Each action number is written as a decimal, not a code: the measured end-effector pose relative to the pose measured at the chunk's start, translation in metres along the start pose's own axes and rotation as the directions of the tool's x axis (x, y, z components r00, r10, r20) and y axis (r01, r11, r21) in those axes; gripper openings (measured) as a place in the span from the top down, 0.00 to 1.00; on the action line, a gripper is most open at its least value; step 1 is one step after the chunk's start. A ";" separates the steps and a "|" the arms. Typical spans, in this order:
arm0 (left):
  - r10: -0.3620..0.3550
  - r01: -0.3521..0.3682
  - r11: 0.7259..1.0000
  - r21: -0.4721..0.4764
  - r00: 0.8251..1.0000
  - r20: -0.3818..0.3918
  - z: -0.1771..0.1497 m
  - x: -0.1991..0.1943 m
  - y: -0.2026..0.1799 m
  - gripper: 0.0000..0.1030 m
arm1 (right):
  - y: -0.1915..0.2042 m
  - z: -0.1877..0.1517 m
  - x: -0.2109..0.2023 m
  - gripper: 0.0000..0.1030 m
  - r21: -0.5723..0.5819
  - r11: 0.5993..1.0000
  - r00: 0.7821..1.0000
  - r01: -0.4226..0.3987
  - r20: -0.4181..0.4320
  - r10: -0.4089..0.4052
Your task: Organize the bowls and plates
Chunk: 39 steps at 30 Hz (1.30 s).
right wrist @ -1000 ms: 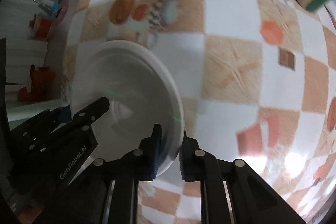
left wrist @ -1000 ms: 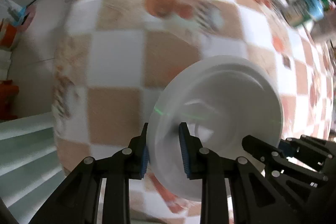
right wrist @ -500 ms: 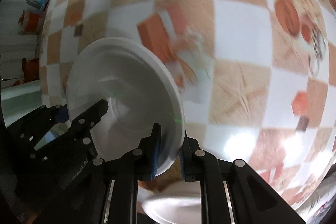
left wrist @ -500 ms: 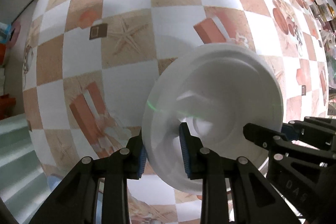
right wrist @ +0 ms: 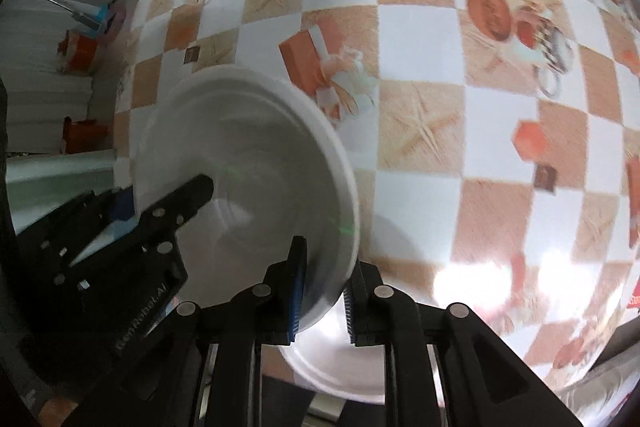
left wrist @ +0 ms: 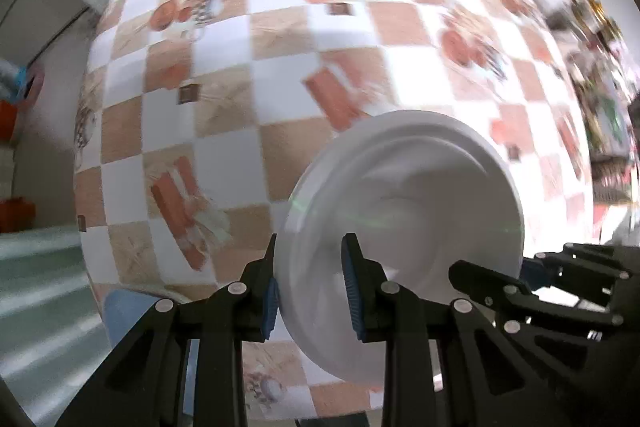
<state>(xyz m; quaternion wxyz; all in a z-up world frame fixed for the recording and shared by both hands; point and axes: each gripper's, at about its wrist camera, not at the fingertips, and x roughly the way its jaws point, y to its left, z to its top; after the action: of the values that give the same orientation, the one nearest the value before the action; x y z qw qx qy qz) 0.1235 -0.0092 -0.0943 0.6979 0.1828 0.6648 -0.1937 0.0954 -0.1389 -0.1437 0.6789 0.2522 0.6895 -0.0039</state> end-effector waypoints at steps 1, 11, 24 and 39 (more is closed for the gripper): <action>-0.005 0.005 1.000 0.029 1.000 -0.005 -0.005 -0.006 -0.009 0.71 | -0.007 -0.011 -0.005 0.80 0.013 1.000 1.000 -0.002 0.001 0.002; -0.011 0.031 0.978 0.204 0.995 -0.099 -0.020 0.012 -0.062 0.67 | -0.044 -0.076 -0.018 0.80 0.151 0.989 1.000 0.007 -0.026 -0.004; -0.032 0.052 0.970 0.238 0.996 -0.088 -0.027 -0.012 -0.042 0.15 | -0.081 -0.103 -0.026 0.08 0.235 0.971 0.999 0.052 -0.012 -0.051; 0.082 -0.029 0.968 0.249 0.975 -0.205 -0.027 0.006 -0.037 0.00 | -0.073 -0.117 -0.025 0.00 0.297 0.955 1.000 0.014 0.010 -0.018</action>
<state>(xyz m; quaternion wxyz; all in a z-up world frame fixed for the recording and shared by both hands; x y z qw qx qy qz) 0.0820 -0.0271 -0.1011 0.5997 0.3058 0.7017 -0.2334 -0.0405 -0.1702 -0.1359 0.6375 0.3459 0.6789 -0.1145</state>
